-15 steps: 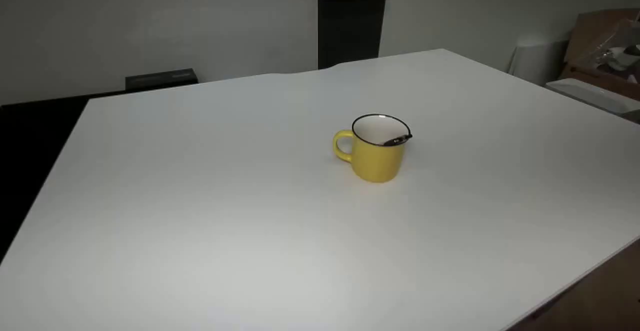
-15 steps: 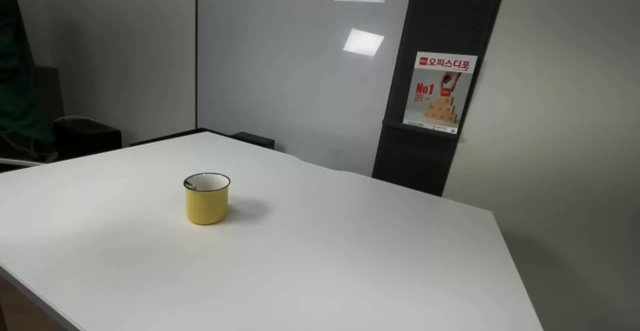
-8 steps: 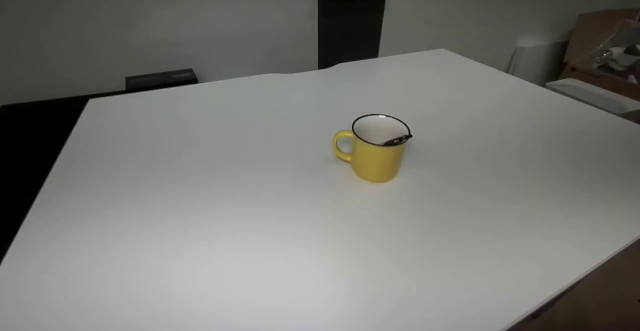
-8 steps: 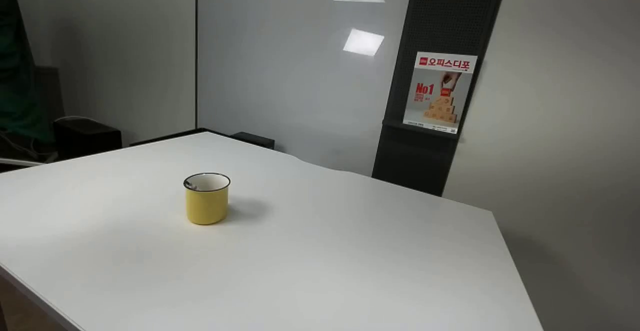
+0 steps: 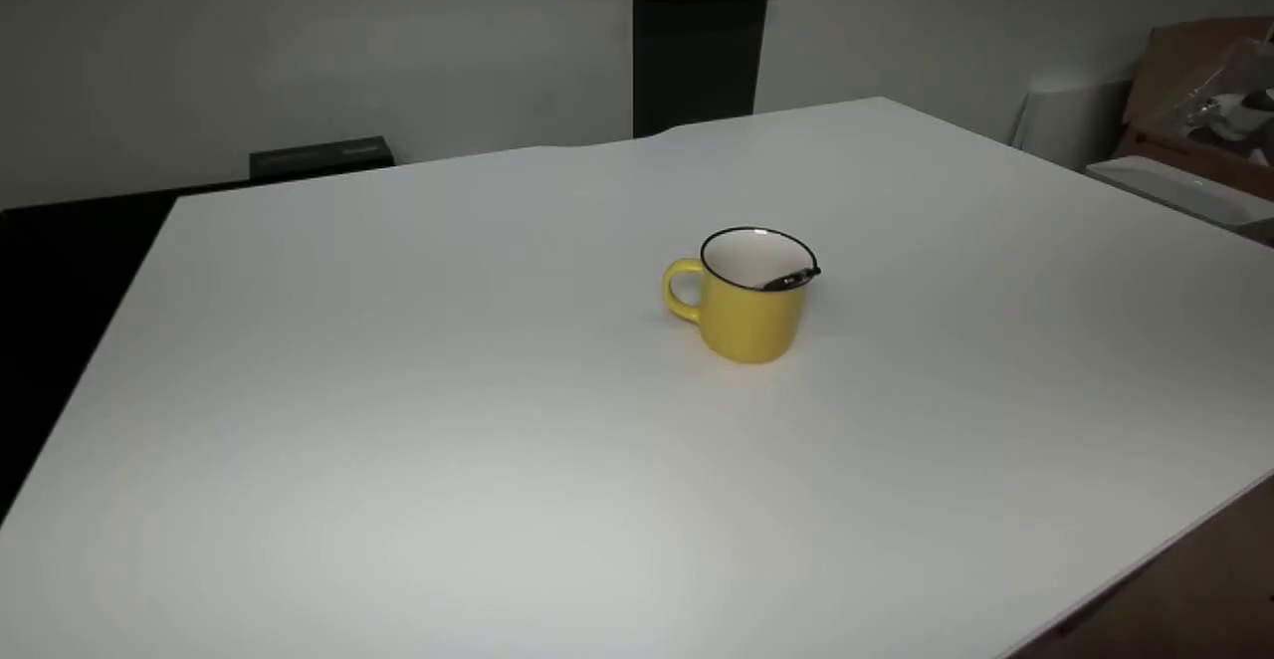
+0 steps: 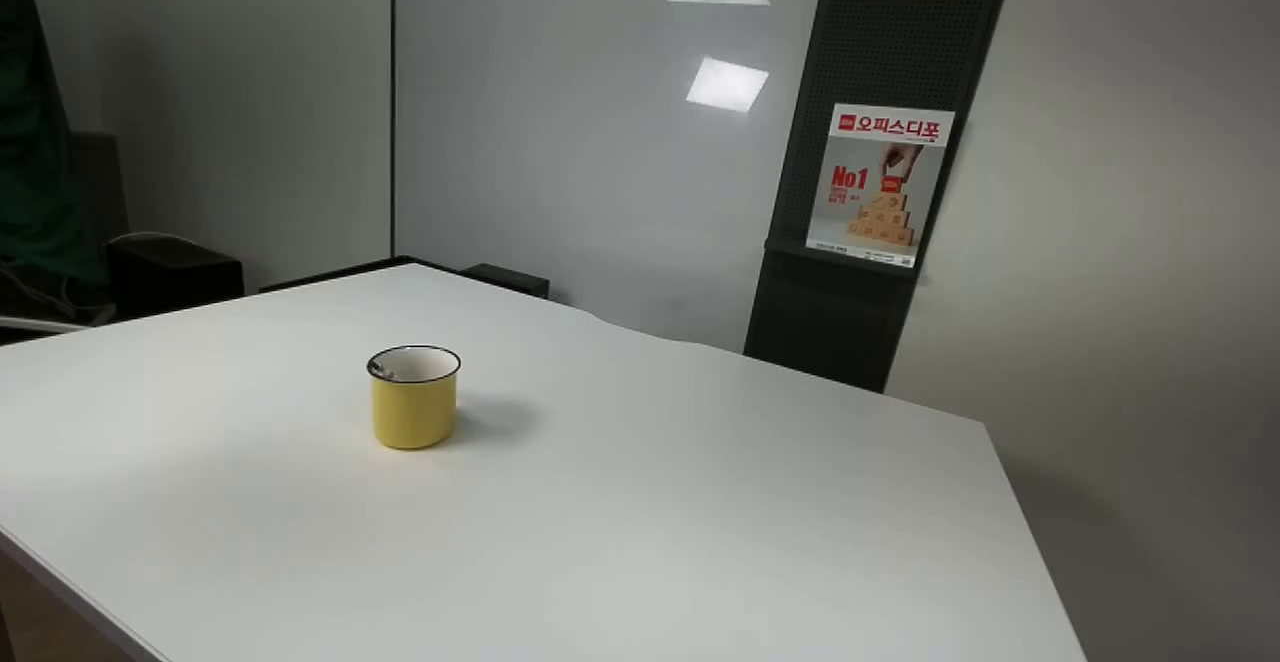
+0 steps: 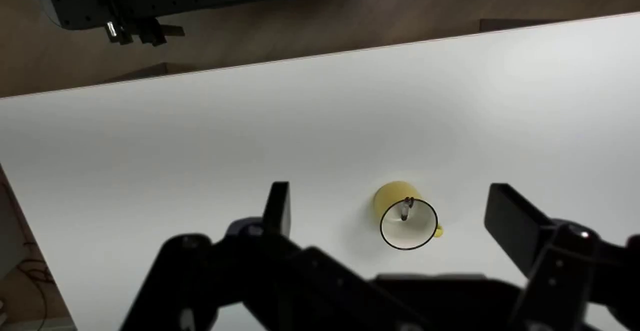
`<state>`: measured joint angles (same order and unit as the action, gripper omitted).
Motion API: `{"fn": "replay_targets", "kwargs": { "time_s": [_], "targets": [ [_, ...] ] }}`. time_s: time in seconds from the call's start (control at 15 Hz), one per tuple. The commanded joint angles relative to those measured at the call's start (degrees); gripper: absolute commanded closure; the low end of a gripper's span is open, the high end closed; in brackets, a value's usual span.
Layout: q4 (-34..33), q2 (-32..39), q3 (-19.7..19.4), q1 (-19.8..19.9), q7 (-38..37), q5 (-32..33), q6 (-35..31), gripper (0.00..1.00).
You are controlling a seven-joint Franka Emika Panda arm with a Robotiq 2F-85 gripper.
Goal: Remove the pen from the yellow mug and put it on the table
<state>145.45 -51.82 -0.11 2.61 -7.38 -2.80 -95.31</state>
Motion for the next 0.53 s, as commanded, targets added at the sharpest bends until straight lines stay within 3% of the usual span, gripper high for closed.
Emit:
{"fn": "replay_targets", "kwargs": {
  "time_s": [0.0, 0.47],
  "targets": [
    [-0.1, 1.7, 1.7, 0.6, 0.3, 2.2, -4.6, 0.00],
    [0.5, 14.3, 7.4, -1.6, -0.6, 7.7, -25.1, 0.00]
  ]
}}
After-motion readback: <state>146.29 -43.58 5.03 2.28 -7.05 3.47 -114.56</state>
